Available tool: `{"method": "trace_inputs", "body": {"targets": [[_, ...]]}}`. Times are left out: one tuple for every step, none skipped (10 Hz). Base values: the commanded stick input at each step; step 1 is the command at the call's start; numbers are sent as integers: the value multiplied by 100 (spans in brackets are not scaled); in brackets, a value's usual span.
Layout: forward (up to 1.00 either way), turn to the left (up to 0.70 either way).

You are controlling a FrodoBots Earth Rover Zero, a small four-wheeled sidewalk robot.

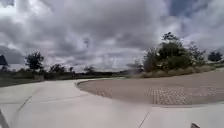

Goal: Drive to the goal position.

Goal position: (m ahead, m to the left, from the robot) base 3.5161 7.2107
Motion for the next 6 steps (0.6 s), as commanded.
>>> {"method": "trace_inputs", "body": {"targets": [[6, 25], [40, 17], [69, 7], [69, 1], [69, 3], [69, 8]]}}
